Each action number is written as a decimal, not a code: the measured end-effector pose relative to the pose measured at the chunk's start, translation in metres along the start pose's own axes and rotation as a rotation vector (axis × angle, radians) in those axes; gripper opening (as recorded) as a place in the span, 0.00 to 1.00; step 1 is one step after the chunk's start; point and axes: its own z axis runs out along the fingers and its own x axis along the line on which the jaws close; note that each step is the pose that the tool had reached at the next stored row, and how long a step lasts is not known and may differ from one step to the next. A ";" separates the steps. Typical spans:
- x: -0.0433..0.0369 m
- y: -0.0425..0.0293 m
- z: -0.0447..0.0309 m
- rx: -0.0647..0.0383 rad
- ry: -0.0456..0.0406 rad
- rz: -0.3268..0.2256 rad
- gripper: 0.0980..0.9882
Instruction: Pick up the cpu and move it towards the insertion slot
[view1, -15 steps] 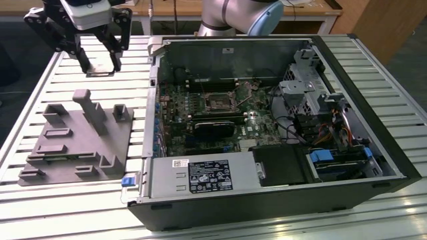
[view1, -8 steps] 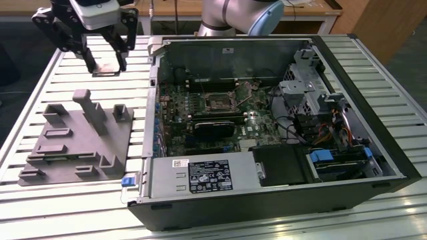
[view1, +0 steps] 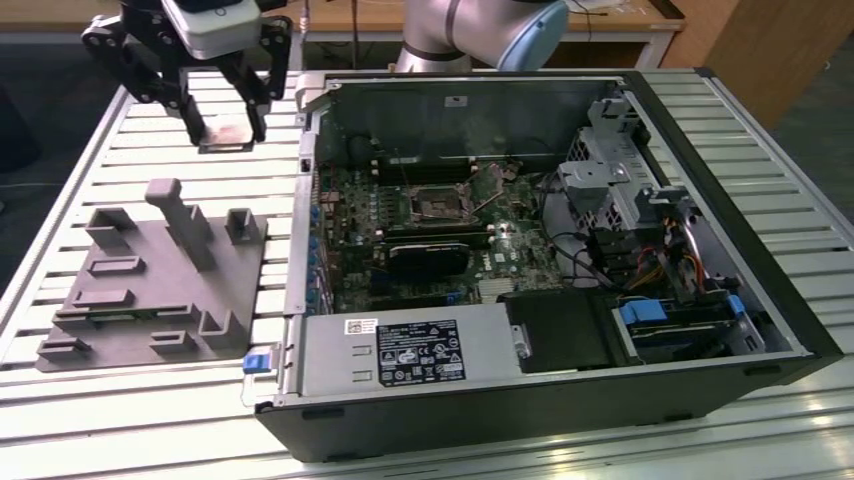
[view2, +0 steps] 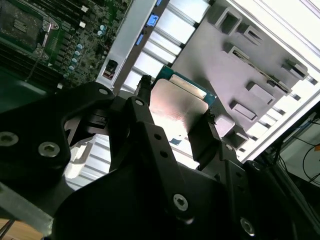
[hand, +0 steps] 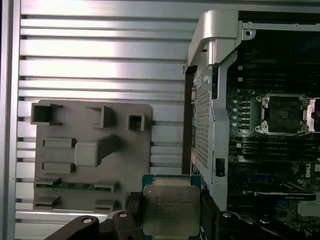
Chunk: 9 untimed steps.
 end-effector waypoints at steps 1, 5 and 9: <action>-0.0014 0.0000 0.0000 0.000 0.0000 0.000 0.50; -0.0071 0.0000 -0.0001 0.000 0.0001 0.000 0.50; -0.0125 0.0000 -0.0001 0.000 0.0001 0.000 0.50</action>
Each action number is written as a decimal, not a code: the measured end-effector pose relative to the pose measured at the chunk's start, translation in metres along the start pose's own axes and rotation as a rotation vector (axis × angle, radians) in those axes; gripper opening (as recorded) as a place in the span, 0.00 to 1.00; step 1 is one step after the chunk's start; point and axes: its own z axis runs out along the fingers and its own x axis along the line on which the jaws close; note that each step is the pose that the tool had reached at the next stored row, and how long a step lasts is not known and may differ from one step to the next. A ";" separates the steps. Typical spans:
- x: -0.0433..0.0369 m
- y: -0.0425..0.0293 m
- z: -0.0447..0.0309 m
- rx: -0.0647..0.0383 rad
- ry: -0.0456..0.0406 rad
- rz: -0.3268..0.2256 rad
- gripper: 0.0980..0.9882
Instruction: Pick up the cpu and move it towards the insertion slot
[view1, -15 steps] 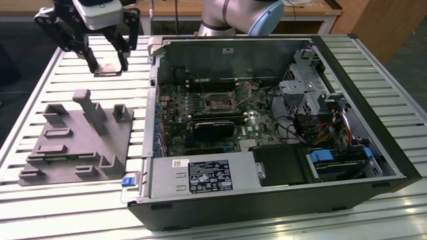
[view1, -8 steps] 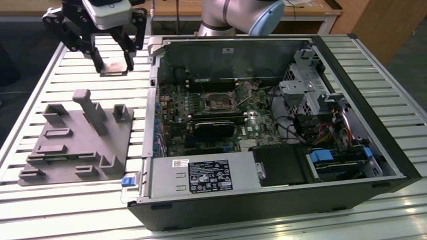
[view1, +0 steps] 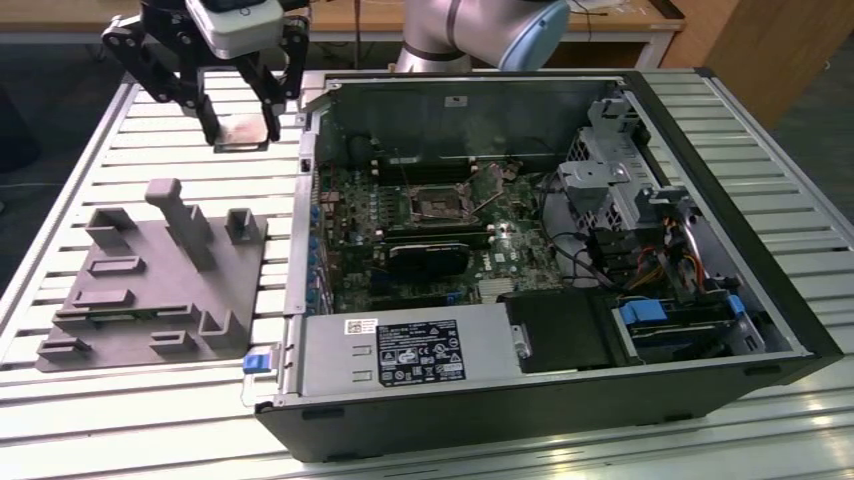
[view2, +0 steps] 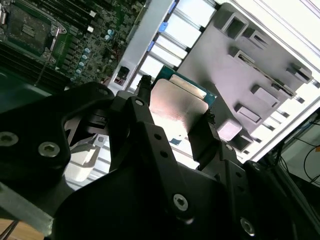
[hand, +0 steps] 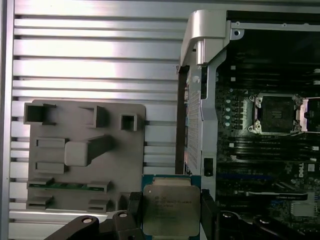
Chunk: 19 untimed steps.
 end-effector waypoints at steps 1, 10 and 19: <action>-0.0014 0.0000 0.0000 0.000 0.0000 0.000 0.50; -0.0134 0.0000 0.0000 0.000 -0.0001 0.000 0.50; -0.0255 0.0000 -0.0002 0.000 0.0000 0.000 0.50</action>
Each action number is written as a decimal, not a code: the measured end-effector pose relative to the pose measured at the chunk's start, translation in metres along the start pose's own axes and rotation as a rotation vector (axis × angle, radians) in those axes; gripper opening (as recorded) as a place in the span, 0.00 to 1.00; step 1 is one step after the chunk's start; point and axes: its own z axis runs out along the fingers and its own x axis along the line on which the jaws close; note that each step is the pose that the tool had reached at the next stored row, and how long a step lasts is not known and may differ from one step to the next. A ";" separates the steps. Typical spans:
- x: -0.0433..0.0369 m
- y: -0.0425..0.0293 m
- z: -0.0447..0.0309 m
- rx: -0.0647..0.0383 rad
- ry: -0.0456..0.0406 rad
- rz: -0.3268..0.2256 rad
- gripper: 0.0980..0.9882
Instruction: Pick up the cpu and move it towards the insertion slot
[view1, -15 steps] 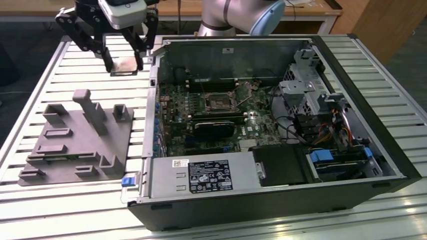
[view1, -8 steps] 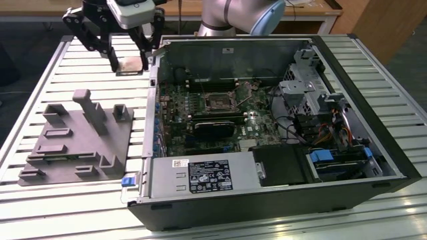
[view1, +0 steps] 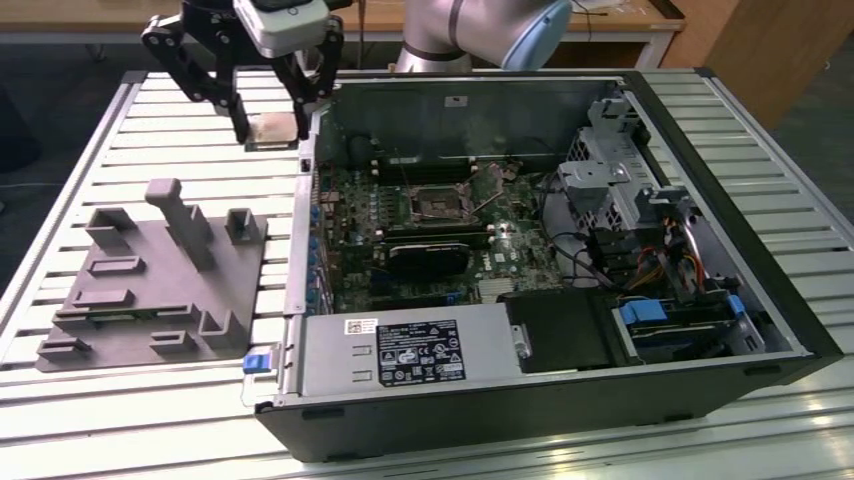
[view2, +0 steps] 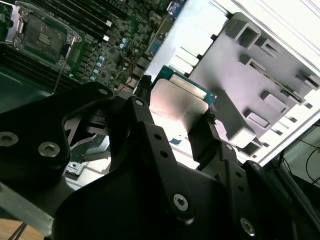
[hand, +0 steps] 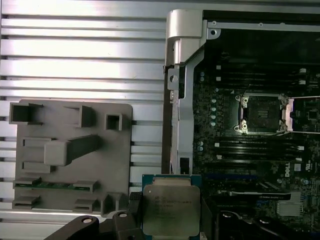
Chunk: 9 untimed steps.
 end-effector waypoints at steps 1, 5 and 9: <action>-0.0013 0.0000 0.0000 0.000 0.0000 0.000 0.50; -0.0070 0.0002 0.0000 0.000 -0.0001 0.000 0.50; -0.0151 0.0022 0.0000 0.000 -0.0001 0.000 0.50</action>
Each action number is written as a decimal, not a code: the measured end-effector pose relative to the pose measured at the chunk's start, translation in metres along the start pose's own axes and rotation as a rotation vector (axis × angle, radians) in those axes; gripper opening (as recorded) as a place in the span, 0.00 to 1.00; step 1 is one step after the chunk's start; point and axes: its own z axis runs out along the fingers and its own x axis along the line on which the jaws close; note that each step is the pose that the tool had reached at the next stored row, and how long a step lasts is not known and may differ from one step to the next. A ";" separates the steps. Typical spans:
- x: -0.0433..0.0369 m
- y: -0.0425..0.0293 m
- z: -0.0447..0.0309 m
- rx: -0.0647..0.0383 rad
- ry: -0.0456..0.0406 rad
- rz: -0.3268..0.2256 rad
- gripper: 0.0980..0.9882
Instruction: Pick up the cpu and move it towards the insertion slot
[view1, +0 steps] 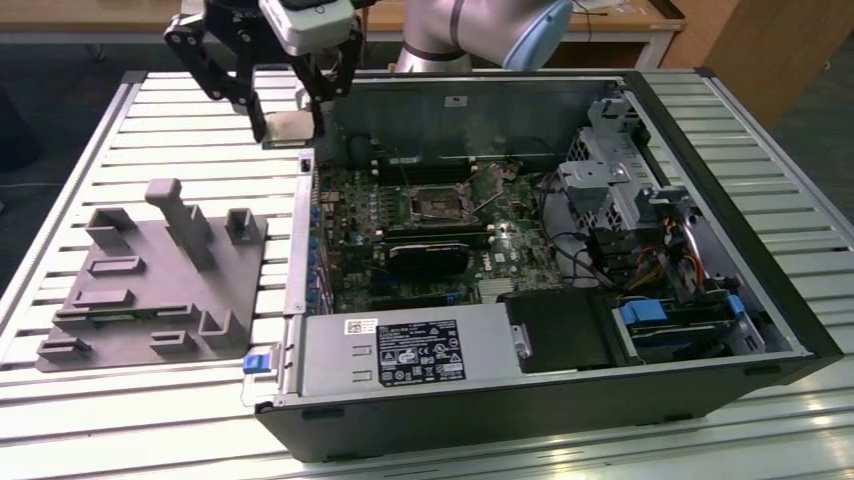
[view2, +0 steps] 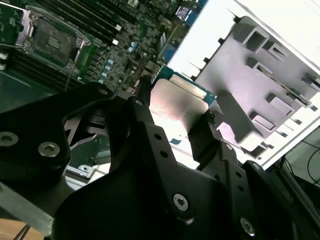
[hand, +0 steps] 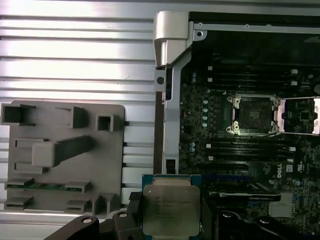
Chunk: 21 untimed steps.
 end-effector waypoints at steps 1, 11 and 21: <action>-0.0024 0.0007 0.0000 0.000 0.0000 0.000 0.50; -0.0221 0.0054 -0.0001 0.000 0.0001 0.000 0.50; -0.0370 0.0072 -0.0002 0.000 0.0001 0.000 0.50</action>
